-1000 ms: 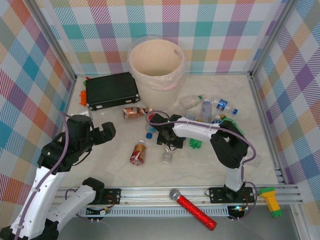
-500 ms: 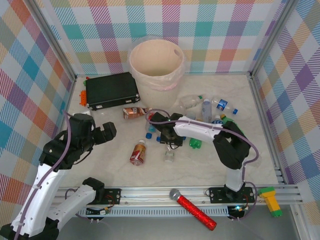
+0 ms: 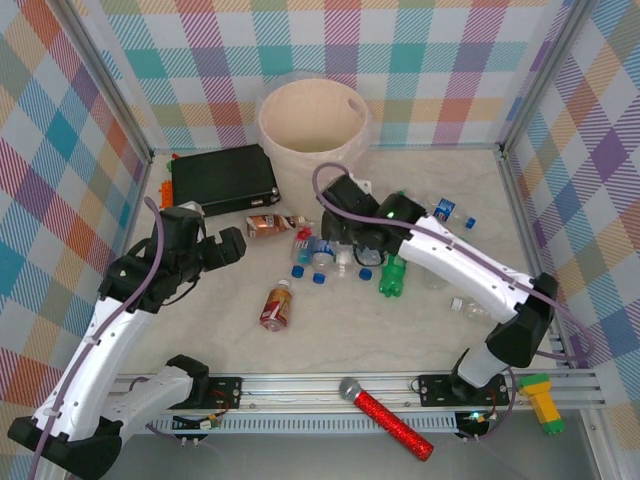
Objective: Put the plastic bottles in the bin
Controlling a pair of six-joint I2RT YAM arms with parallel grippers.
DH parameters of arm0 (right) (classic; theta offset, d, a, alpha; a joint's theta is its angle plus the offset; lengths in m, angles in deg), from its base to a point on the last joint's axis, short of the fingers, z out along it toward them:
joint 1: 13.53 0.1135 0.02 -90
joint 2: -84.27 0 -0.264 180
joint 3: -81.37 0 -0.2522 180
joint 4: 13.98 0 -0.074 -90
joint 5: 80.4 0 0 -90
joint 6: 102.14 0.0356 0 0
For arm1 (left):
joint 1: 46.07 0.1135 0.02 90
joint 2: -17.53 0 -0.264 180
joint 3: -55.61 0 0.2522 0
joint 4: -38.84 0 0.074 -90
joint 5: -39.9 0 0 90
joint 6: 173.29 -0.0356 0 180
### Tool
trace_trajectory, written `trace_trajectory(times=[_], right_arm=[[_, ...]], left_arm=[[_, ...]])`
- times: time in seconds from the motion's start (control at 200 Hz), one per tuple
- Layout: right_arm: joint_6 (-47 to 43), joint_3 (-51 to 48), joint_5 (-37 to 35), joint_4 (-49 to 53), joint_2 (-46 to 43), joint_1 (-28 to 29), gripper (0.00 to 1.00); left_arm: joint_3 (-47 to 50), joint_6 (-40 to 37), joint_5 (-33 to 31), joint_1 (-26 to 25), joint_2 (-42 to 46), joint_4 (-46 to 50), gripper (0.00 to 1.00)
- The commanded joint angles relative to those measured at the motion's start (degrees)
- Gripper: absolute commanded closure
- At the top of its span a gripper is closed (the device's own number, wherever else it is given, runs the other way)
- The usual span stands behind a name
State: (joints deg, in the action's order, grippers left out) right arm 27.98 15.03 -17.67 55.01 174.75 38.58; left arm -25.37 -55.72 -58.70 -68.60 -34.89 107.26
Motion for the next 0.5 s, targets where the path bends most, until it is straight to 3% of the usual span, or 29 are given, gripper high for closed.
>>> trace_trajectory(times=[0.0, 0.495], right_arm=[[-9.53, 8.97, -2.77, 1.9, 1.93, -1.23, 0.45], [-29.79, 46.47, -2.67, -6.87, 23.06, -9.96, 0.44]], left_arm=[[-2.38, -0.59, 0.71, -0.24, -0.05, -1.79, 0.0], [-2.88, 0.09, -0.66, -0.18, 1.97, 0.52, 0.0]])
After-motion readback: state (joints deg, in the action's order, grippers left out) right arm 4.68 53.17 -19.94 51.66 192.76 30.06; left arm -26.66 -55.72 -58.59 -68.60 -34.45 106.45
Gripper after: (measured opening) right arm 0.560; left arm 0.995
